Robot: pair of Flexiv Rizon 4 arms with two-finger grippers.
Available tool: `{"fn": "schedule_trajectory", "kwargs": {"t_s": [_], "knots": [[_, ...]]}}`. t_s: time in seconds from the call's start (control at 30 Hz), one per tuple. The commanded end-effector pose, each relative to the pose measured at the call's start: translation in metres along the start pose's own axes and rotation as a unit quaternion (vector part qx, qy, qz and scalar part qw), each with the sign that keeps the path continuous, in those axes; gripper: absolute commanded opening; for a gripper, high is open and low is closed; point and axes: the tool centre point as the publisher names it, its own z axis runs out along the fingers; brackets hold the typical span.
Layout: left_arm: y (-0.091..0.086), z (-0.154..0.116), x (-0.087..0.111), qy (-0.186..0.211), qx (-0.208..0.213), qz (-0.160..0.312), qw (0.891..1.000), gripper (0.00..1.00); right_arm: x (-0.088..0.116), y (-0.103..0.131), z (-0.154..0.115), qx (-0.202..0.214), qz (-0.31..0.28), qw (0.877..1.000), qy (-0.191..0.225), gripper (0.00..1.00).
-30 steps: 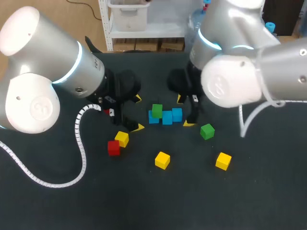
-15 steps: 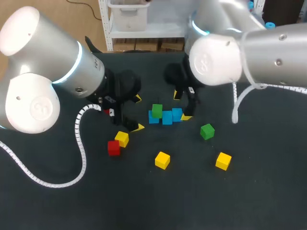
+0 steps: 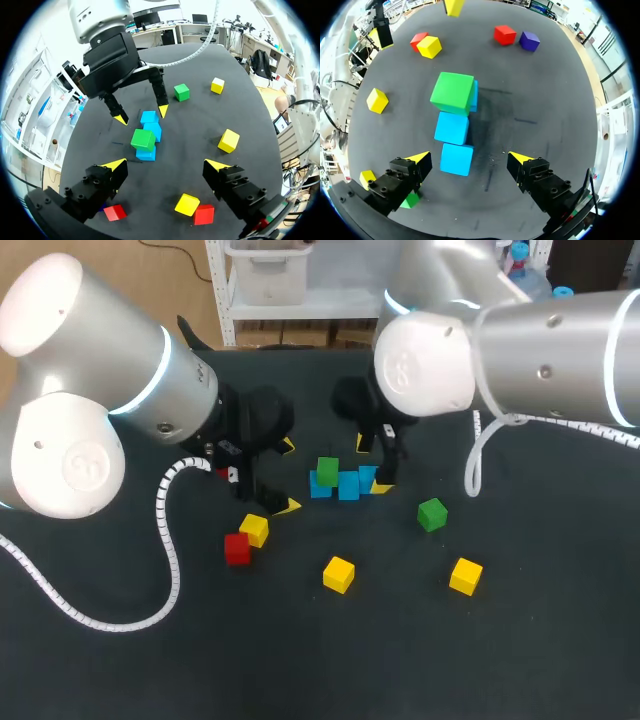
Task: Place the blue cubes, place green cubes on the blue cubes, place the yellow cubes on the green cubes, then place the red cubes on the yellow cubes, and place purple cube on the red cubes.
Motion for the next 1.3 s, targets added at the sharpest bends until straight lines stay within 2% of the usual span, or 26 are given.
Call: {"fn": "schedule_trajectory", "kwargs": {"t_s": [0.03,0.27,0.3,0.37,0.43,0.53,0.57,1.3], "knots": [[0.000,0.000,0.002,-0.003,0.001,0.001,1.000,1.00,0.001,-0.001,0.003,0.002,0.002,1.000,0.001,1.00],[0.000,0.000,0.002,-0.003,0.001,0.001,1.000,1.00,0.002,0.001,0.009,-0.001,0.003,1.000,0.006,1.00],[0.000,0.000,0.002,-0.003,0.001,0.001,1.000,1.00,0.002,0.001,0.009,0.000,0.003,1.000,0.007,0.95],[0.000,0.000,0.002,-0.003,0.001,0.001,1.000,1.00,0.002,0.002,0.010,0.001,0.004,1.000,0.008,0.47],[0.000,0.000,0.002,-0.003,0.001,0.001,1.000,1.00,0.003,0.004,0.010,0.003,0.006,1.000,0.010,0.33],[0.000,0.000,0.002,-0.003,0.001,0.001,1.000,1.00,0.005,0.005,0.010,0.007,0.010,1.000,0.012,0.03],[0.000,0.000,0.002,-0.003,0.001,0.001,1.000,1.00,0.006,0.005,0.010,0.008,0.013,1.000,0.013,0.00],[0.000,0.000,0.002,-0.003,0.001,0.001,1.000,1.00,0.015,0.021,0.004,0.032,0.041,0.998,0.034,0.00]]}}
